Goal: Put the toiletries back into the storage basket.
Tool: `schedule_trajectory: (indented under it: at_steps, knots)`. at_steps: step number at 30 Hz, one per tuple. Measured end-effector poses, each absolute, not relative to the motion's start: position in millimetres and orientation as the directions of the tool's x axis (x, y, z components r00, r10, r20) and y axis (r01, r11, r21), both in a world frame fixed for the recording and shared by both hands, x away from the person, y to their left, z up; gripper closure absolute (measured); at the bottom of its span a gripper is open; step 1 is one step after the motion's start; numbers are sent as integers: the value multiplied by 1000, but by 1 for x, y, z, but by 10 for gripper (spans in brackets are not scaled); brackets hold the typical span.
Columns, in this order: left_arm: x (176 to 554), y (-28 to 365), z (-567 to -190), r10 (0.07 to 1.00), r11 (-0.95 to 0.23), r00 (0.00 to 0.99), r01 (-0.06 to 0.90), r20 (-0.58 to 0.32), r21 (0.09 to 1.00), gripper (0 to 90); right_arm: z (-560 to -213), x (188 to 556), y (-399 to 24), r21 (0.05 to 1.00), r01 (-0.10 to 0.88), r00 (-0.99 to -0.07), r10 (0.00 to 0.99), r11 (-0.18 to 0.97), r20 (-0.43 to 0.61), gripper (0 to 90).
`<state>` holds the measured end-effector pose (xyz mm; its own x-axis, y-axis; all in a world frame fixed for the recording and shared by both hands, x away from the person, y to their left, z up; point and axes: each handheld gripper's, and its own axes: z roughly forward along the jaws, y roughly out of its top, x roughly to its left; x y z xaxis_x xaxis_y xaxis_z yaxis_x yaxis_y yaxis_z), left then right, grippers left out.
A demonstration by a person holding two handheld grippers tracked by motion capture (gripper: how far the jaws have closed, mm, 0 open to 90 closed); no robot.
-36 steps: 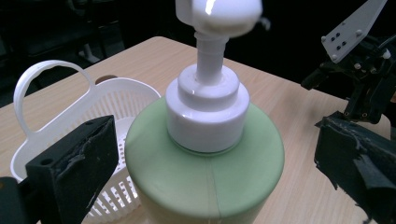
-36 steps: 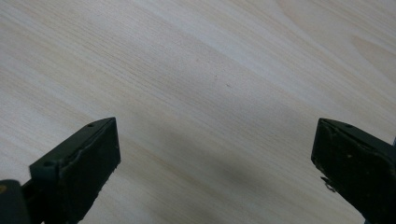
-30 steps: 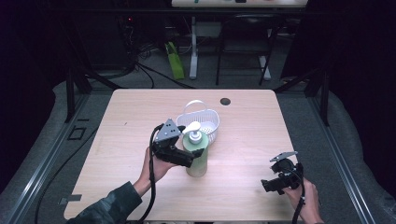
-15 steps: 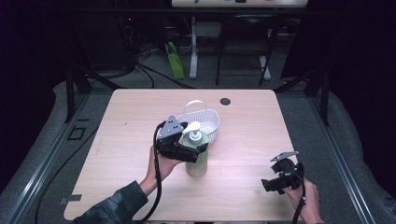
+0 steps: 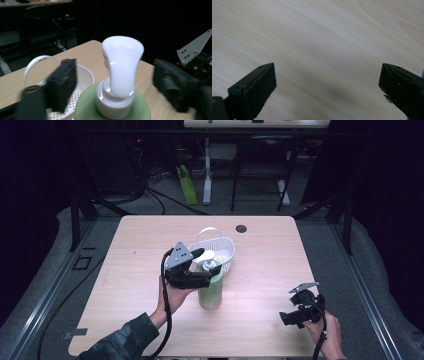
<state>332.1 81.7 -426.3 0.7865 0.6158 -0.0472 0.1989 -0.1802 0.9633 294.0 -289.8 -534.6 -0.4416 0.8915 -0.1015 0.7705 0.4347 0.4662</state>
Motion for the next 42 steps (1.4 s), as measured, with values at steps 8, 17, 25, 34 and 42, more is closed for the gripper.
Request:
schedule_trajectory:
  at_steps: [8, 17, 25, 34, 42]
  knots:
    - [332, 81, -425, 604, -155, 795, 178, -49, 972, 548, -536, 295, -289, 459, 771, -446, 889, 441, -105, 7]
    - [333, 82, -427, 611, -133, 790, 177, -60, 975, 664, -537, 295, -290, 456, 774, -445, 889, 440, -104, 7]
    - [333, 82, -426, 617, -124, 785, 165, -54, 979, 665, -537, 295, -289, 455, 769, -453, 885, 449, -107, 7]
    - [331, 84, -419, 607, -124, 793, 158, -51, 980, 667, -536, 295, -290, 459, 769, -449, 887, 444, -105, 7]
    - [332, 88, -413, 593, -150, 804, 157, -38, 976, 667, -535, 294, -291, 460, 771, -447, 889, 441, -103, 7]
